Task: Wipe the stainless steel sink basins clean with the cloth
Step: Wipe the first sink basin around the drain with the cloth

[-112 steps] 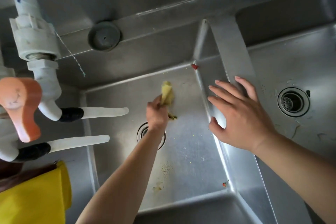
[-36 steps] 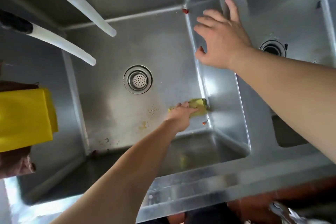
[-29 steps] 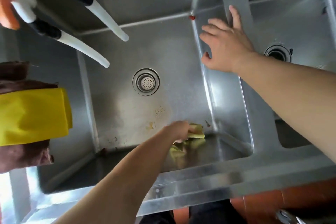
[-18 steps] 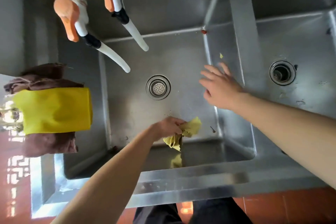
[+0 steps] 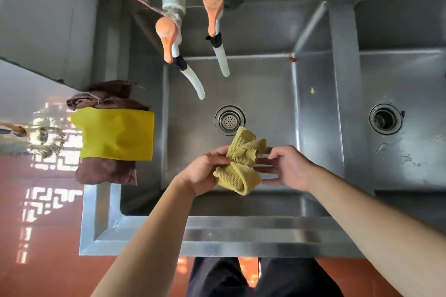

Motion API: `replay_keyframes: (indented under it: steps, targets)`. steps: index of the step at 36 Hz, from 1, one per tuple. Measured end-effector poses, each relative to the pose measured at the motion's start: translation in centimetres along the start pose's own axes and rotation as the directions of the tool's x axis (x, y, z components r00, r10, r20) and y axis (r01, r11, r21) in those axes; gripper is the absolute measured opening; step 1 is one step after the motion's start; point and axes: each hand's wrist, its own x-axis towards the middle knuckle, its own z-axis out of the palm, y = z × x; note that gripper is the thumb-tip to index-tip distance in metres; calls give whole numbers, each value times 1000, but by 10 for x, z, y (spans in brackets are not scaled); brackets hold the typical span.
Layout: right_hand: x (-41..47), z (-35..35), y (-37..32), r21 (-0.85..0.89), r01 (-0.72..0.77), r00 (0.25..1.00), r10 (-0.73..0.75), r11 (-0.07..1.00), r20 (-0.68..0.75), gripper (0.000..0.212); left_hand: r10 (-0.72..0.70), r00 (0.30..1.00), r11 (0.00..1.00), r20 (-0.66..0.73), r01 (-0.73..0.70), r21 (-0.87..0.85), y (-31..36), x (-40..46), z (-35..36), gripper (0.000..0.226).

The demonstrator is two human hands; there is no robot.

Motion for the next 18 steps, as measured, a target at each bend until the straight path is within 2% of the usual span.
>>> replay_keyframes:
  steps: [3, 5, 7, 9, 11, 12, 14, 16, 18]
  targets:
    - [4, 0, 3, 96, -68, 995, 61, 993, 77, 35, 2, 997, 999, -76, -4, -33, 2, -4, 0, 48]
    - [6, 4, 9, 81, -114, 993, 115, 990, -10, 29, 3, 997, 997, -77, -9, -74, 3, -8, 3, 49]
    - [11, 6, 17, 165, -152, 984, 165, 974, -71, 37, 30, 999, 989, -42, -36, -142, 6, -12, 7, 49]
    - [15, 10, 23, 320, -187, 982, 185, 929, 37, 56, 66, 998, 973, -8, -66, -220, 9, -15, 12, 50]
    - [16, 17, 25, 372, -225, 969, 168, 900, 180, 69, 95, 996, 961, 1, -91, -262, 12, -18, 16, 50]
    - [15, 21, 25, 377, -225, 965, 151, 898, 216, 69, 100, 995, 959, -10, -99, -265, 13, -18, 16, 50]
    - [15, 27, 25, 403, -184, 975, 114, 897, 191, 51, 75, 995, 969, -69, -89, -232, 14, -17, 18, 46]
    - [16, 30, 25, 396, -112, 993, 87, 911, 81, 31, 20, 987, 987, -161, -45, -151, 14, -15, 19, 41]
    - [16, 30, 25, 318, -74, 997, 80, 945, -7, 23, -29, 976, 999, -218, 21, -38, 13, -15, 21, 42]
